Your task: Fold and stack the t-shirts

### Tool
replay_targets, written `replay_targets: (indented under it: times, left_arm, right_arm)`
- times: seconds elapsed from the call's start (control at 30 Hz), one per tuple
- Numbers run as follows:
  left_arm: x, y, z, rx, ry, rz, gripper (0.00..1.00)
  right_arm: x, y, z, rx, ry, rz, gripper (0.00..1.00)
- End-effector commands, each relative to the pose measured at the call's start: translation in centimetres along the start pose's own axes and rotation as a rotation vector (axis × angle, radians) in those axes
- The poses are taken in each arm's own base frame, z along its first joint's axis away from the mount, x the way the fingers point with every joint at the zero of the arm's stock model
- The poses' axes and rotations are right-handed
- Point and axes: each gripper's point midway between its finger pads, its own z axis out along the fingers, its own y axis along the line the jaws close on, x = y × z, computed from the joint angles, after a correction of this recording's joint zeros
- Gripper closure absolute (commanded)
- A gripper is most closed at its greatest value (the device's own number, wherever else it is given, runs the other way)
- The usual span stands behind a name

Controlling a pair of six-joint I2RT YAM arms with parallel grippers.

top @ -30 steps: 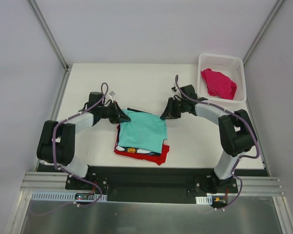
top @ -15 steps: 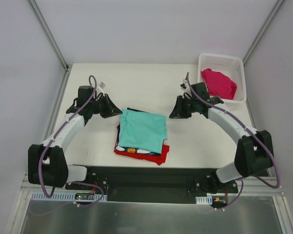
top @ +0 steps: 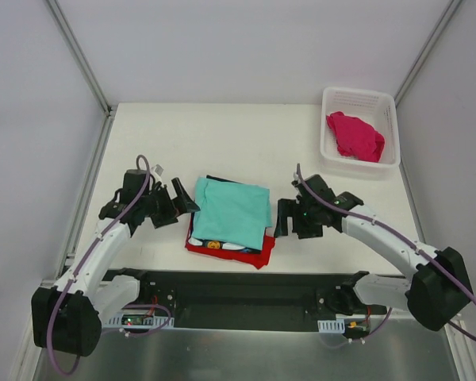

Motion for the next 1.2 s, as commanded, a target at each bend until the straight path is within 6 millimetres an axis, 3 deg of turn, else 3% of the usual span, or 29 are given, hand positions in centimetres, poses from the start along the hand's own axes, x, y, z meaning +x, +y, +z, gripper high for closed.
replay_targets:
  times: [0.0,0.13,0.23,0.27,0.33,0.5,0.53,0.67,0.77,0.93,1.17]
  left_arm:
    - [1.6,1.2,-0.4,-0.079,0.000,0.011,0.01]
    - [3.9,1.8,-0.2,-0.129,0.038,0.036,0.01]
    - [4.4,3.8,-0.6,-0.245,0.024,0.043,0.01]
    - [4.0,4.1,-0.9,-0.273,0.008,0.047,0.01]
    - [3.2,5.8,-2.1,-0.388,-0.045,0.052,0.01]
    - [-0.1,5.8,-5.3,-0.496,-0.205,0.059,0.01]
    - [-0.8,6.5,-6.2,-0.559,-0.233,0.069,0.01]
    - [-3.5,5.7,-8.3,-0.604,-0.288,0.049,0.01]
    - [-3.3,5.6,-7.8,-0.547,-0.234,-0.019,0.01]
    - [-4.3,7.5,-8.8,-0.597,-0.249,-0.087,0.01]
    - [-4.6,8.3,-10.1,-0.657,-0.266,-0.172,0.01]
  right_arm:
    - [1.9,-1.0,-0.7,0.118,-0.038,0.059,0.10]
    - [2.7,-0.6,-0.7,0.170,-0.053,0.038,0.09]
    - [2.5,-0.4,-1.0,0.250,-0.055,-0.013,0.09]
    - [2.8,-1.2,-0.7,0.327,-0.029,-0.028,0.09]
    - [2.5,-0.2,-0.8,0.359,-0.030,-0.076,0.09]
    - [2.8,1.6,1.5,0.424,0.023,-0.147,0.07]
    - [2.5,2.4,1.6,0.415,0.022,-0.153,0.07]
    - [2.8,4.2,2.8,0.400,0.053,-0.186,0.07]
    - [3.0,5.2,3.0,0.389,0.061,-0.198,0.07]
    - [4.0,6.7,2.5,0.351,0.050,-0.202,0.06]
    - [6.5,6.9,5.5,0.346,0.119,-0.206,0.05]
